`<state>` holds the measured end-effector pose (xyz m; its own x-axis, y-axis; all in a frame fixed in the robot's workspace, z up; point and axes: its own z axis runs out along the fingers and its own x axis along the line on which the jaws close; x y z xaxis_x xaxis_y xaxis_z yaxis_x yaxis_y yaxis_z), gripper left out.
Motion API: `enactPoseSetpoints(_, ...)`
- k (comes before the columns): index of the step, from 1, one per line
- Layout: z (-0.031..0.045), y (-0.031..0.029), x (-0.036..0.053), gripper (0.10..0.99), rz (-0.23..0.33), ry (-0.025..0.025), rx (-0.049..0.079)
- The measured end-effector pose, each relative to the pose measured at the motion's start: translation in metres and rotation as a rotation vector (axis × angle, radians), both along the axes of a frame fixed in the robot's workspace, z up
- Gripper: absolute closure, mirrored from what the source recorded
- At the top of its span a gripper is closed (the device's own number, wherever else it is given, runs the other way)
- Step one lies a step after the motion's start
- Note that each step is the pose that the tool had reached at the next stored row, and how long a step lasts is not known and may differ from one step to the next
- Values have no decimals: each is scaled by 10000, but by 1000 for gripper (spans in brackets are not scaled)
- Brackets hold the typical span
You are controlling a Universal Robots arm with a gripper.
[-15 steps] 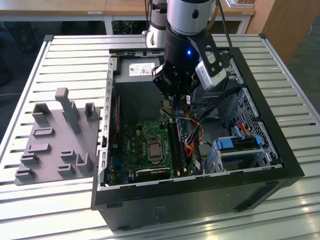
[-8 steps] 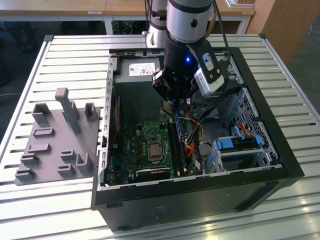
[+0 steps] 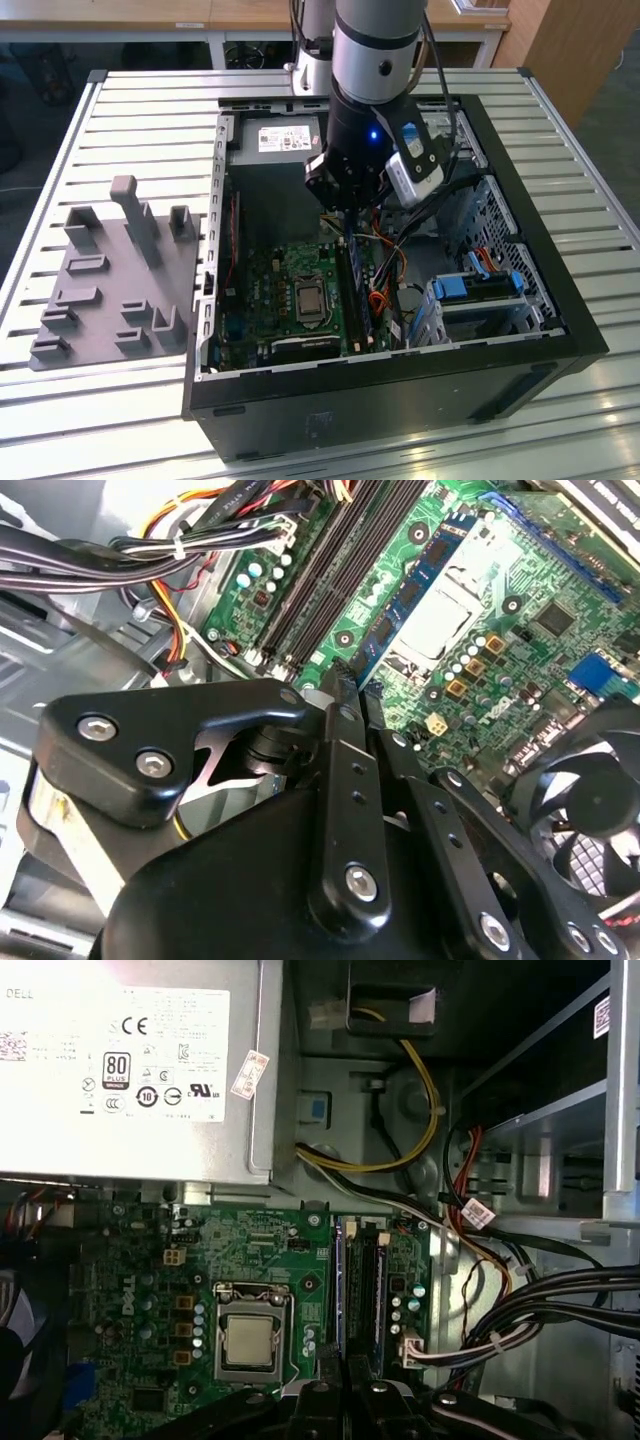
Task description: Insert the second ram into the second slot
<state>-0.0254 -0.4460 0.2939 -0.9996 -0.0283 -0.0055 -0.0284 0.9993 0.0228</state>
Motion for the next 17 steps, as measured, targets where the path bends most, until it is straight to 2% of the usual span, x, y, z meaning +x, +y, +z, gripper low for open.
enactPoseSetpoints(4,-41,-1,55,949,-1,219,0)
enactPoseSetpoints(6,-75,-1,59,949,-1,265,-1)
enactPoseSetpoints(10,-149,-1,59,949,-1,305,0)
enactPoseSetpoints(17,-253,-1,59,949,-1,310,0)
